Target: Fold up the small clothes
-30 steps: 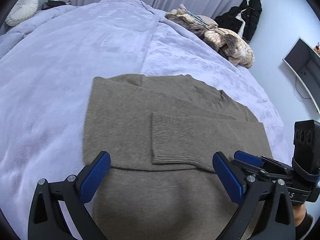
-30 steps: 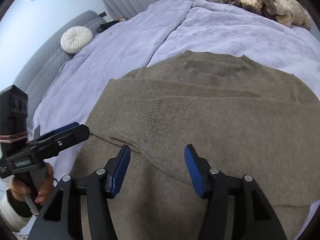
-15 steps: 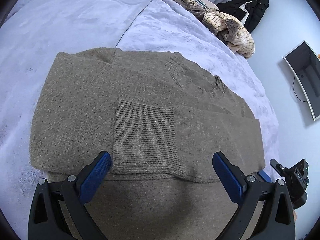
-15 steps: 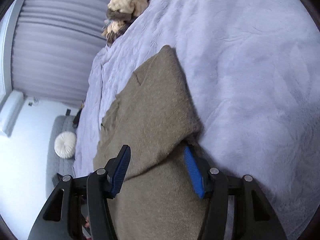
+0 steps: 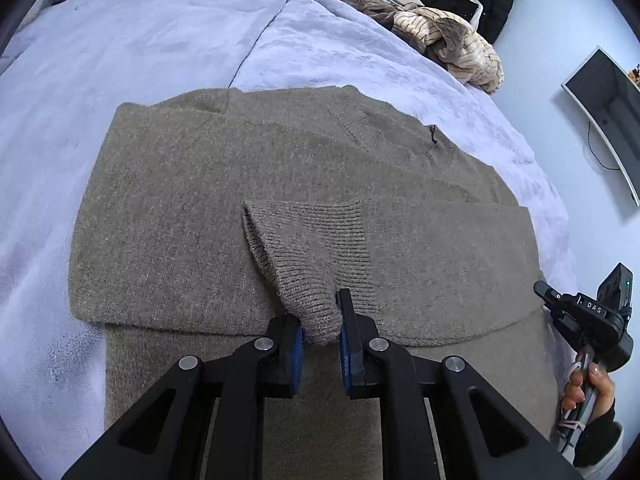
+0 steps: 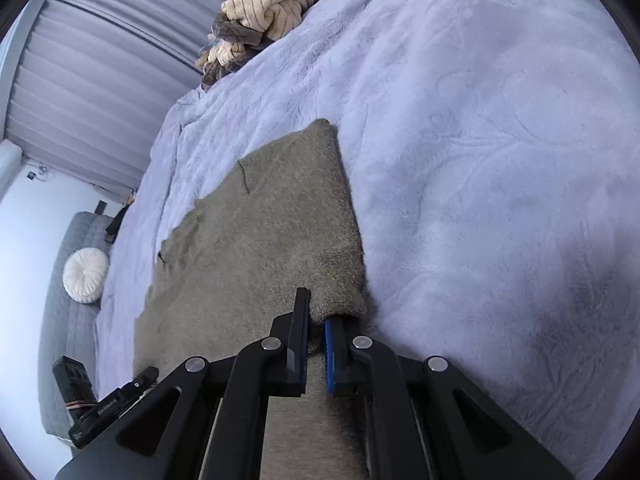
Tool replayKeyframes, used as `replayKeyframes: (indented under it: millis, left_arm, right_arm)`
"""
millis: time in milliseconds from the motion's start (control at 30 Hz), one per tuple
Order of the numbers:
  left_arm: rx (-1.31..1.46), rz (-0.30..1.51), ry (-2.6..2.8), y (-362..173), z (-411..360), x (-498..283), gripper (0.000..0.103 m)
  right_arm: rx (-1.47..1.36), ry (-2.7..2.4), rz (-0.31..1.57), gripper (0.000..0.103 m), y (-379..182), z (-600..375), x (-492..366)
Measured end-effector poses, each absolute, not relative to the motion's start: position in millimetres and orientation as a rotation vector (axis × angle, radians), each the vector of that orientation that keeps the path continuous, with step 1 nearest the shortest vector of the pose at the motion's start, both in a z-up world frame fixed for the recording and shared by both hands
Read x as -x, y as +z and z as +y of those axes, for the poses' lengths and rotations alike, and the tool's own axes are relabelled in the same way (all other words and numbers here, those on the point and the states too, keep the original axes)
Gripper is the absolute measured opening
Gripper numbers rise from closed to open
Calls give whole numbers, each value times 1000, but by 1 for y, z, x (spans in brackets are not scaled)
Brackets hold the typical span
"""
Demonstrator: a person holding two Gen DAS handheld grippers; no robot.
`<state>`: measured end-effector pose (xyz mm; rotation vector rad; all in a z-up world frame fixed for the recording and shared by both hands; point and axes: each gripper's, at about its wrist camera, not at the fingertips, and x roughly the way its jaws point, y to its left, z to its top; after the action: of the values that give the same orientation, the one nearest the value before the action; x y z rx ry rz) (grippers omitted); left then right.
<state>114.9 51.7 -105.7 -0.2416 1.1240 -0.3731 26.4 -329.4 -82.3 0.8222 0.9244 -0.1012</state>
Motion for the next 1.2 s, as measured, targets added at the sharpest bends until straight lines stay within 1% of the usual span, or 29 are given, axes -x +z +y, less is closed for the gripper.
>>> replayKeyframes:
  millis: [33,200,267,300,333,367,433,500,600,733,767,800,833,867,900,1033,1100,1133,1200]
  left_arm:
    - [254,1120,-371,-105,55,-113,18]
    - [141,1061,-229,-91,74,-112,19]
    - [132,1058,-201,-90,86,-113,44]
    - [143,1033,-184,-87,93,-111,71]
    - [152,999,-175,-83,98,-109,76]
    - [154,975,-181,-79,101,-107,76]
    - [147,980,-217,-76,98,-109,76]
    - [124,984,-234,-76,88,-115,76]
    - [82,975,-246,-74,67,-122,76]
    - [26,985,-224,-79,44,-132,76]
    - [15,992,-207,-83,41,-134,76]
    - [12,1009,-189,-88,41,-138,76]
    - [17,1024,-175,-92,41,-139,76]
    - [25,1034,-162,-95,44,-141,76]
    - [30,1029,-159,-97,46,-141,76]
    - [-30,1014,-156,-107,42,-141,76]
    - [-80,996,-145,-111,35,-140,76]
    - [-93,991,-143,-111,33,-138,76]
    - [-99,988,-147,-107,35,-137,76]
  right_arm:
    - [-820,-101,924,6,-85,-332,-24]
    - [-823,-78,929,6,-85,-335,-19]
    - [-814,-46,944,14,-81,-334,-15]
    - [-789,-33,939,17,-74,-332,-12]
    - [-766,-20,925,26,-68,-330,-8]
    - [-746,-12,908,41,-61,-330,-4]
    - [-701,-16,862,55,-46,-332,3]
    - [-682,-42,840,55,-39,-340,-1]
    - [-729,-72,853,55,-43,-355,-18]
    - [-797,-80,917,55,-67,-366,-56]
    - [-818,-66,932,53,-74,-367,-63]
    - [-833,-53,956,47,-81,-366,-72]
    - [-843,-38,987,13,-88,-363,-78]
    - [-852,-22,1005,8,-91,-360,-82]
    - [-818,-13,990,8,-84,-354,-83]
    - [-392,-80,933,8,-45,-319,-82]
    - [-275,-126,980,9,-55,-314,-87]
    - [-233,-160,1020,11,-66,-316,-90]
    - [-282,-167,1020,13,-81,-326,-85]
